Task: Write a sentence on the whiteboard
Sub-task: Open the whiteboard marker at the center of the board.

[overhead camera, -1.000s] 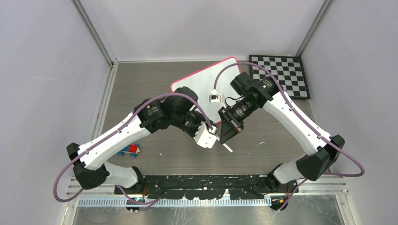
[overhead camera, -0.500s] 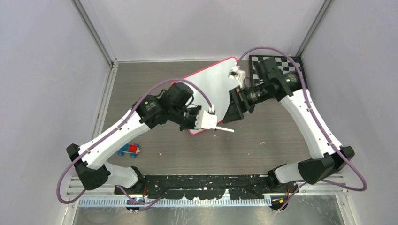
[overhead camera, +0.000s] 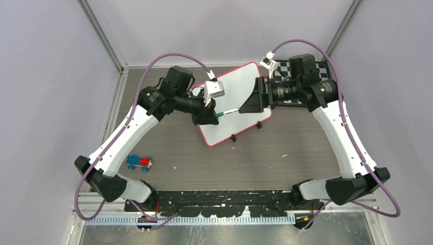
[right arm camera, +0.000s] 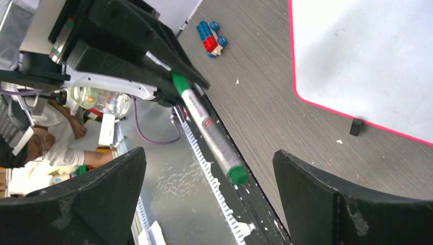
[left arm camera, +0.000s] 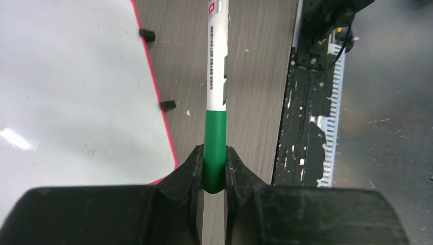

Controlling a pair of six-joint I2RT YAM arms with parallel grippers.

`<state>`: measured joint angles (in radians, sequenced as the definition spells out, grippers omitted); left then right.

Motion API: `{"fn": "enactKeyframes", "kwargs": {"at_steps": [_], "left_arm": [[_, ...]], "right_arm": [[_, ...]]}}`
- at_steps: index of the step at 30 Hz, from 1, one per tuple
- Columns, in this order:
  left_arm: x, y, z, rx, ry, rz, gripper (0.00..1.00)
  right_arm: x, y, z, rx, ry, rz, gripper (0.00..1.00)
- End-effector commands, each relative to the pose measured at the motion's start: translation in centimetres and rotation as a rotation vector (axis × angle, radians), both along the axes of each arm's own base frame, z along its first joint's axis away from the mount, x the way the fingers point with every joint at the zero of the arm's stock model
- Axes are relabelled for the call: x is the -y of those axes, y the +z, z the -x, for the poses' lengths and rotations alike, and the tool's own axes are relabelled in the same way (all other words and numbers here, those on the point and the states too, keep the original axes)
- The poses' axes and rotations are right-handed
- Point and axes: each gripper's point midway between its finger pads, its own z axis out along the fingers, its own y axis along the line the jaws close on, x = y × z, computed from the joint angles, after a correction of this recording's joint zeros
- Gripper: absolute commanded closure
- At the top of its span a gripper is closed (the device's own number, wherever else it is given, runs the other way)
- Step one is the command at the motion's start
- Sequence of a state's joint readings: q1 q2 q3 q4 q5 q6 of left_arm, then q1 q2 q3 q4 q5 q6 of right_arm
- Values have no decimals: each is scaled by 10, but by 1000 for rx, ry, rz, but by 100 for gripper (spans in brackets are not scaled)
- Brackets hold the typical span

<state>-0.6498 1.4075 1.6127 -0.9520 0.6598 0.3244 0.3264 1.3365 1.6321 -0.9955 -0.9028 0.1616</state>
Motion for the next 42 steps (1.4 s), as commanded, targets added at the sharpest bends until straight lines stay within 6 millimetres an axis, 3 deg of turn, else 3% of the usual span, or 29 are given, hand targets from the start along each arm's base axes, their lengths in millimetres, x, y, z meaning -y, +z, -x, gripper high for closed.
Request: {"fn": "enactKeyframes", "kwargs": {"at_steps": [1, 7, 12, 21, 42], "left_arm": [[11, 34, 14, 7, -81, 117, 100], [13, 37, 9, 6, -71, 129, 100], [20, 46, 5, -14, -63, 167, 100], [20, 41, 5, -42, -61, 161, 100], [23, 33, 17, -112, -130, 150, 100]], "right_arm": [[-10, 31, -7, 35, -24, -95, 3], [-19, 42, -3, -20, 24, -177, 10], [-25, 37, 6, -72, 68, -198, 18], [-29, 33, 19, -71, 103, -192, 31], [-39, 23, 27, -41, 144, -146, 42]]}}
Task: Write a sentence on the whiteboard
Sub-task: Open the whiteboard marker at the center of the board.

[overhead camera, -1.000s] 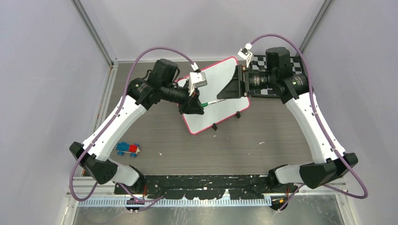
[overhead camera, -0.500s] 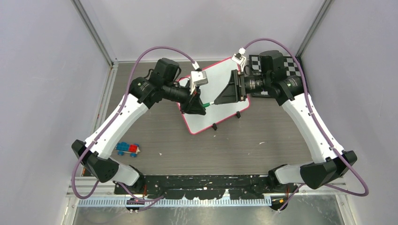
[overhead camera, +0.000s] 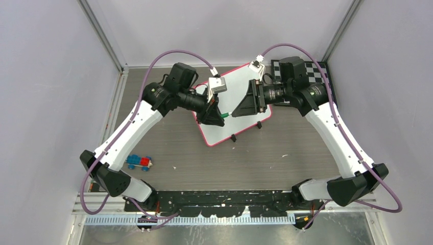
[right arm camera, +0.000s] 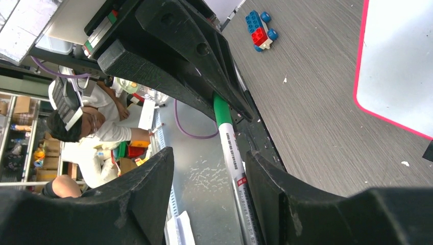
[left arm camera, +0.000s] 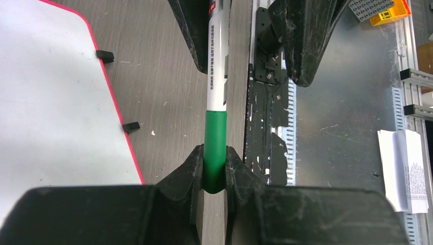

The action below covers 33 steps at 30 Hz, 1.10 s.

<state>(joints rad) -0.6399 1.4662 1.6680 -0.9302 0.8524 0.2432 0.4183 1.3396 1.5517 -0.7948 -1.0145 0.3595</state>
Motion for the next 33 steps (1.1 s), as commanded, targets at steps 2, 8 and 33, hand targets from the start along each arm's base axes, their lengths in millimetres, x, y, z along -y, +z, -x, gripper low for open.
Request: {"fn": "enactKeyframes", "kwargs": {"at_steps": [2, 8, 33], "left_arm": [[0, 11, 6, 29, -46, 27, 100], [-2, 10, 7, 14, -44, 21, 100], [0, 4, 15, 4, -89, 11, 100]], "right_arm": [[-3, 11, 5, 57, 26, -17, 43], [-6, 0, 8, 60, 45, 6, 49], [-12, 4, 16, 73, 87, 11, 59]]}}
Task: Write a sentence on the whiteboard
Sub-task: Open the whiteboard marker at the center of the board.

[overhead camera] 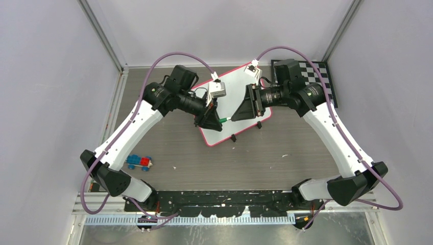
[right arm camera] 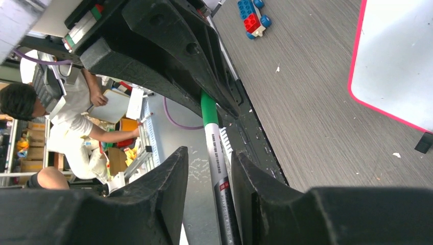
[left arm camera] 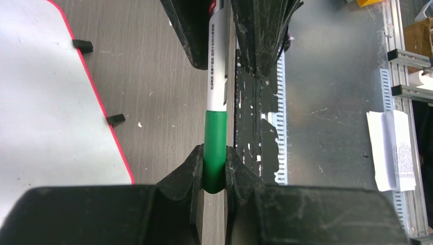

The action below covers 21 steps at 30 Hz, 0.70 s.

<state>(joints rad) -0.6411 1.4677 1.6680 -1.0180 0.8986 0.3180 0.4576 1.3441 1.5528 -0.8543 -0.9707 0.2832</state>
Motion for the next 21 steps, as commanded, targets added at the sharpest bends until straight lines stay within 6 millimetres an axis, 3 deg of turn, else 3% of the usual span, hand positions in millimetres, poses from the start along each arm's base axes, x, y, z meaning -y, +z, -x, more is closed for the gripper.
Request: {"fn": "enactKeyframes", "kwargs": {"at_steps": [1, 7, 11, 21], "left_arm": [[6, 11, -1, 23, -21, 32, 100], [7, 10, -2, 19, -24, 30, 100], [7, 10, -4, 29, -11, 26, 100], [-14, 6, -5, 47, 12, -17, 100]], "right_arm": [[-9, 17, 10, 47, 67, -41, 61], [-8, 18, 13, 54, 73, -39, 78], [-6, 19, 10, 76, 51, -25, 98], [14, 27, -9, 86, -42, -28, 100]]}}
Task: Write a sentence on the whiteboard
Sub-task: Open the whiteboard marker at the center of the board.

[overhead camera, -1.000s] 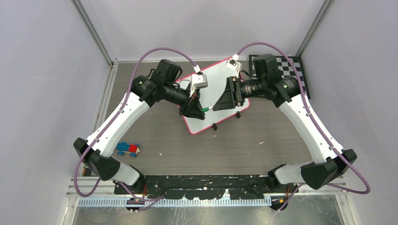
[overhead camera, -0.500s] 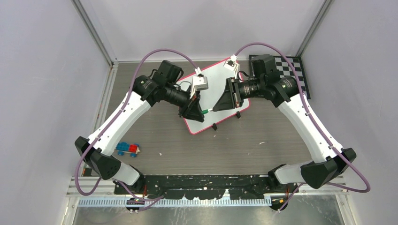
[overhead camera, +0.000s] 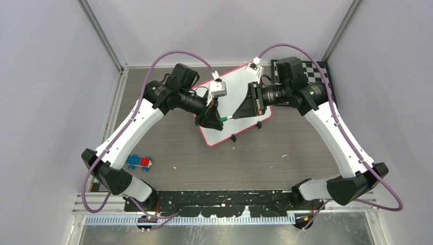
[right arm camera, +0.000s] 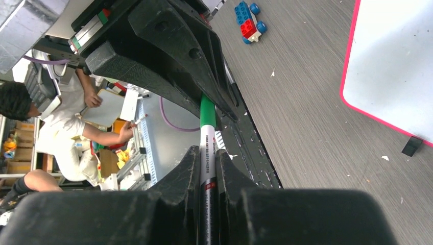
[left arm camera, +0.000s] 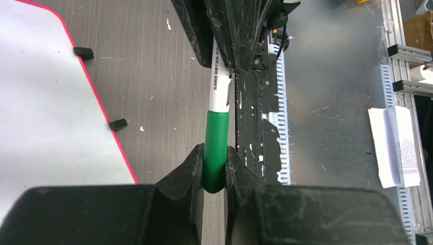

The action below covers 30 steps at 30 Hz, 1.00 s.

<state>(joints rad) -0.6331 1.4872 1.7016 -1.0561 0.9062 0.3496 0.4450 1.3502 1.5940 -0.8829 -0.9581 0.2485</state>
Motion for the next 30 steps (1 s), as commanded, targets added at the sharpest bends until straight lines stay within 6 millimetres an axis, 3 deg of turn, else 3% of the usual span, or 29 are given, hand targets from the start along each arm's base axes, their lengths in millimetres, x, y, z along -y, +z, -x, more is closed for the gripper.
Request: {"fn": "enactKeyframes", "kwargs": {"at_steps": [1, 14, 30], "left_arm": [[-16, 2, -2, 42, 20, -19, 100], [-50, -11, 7, 24, -25, -80, 100], [-70, -22, -12, 71, 53, -81, 100]], "right_arm": [[13, 22, -5, 45, -37, -39, 100], [52, 24, -23, 62, -120, -51, 100], [74, 25, -35, 83, -213, -27, 100]]}}
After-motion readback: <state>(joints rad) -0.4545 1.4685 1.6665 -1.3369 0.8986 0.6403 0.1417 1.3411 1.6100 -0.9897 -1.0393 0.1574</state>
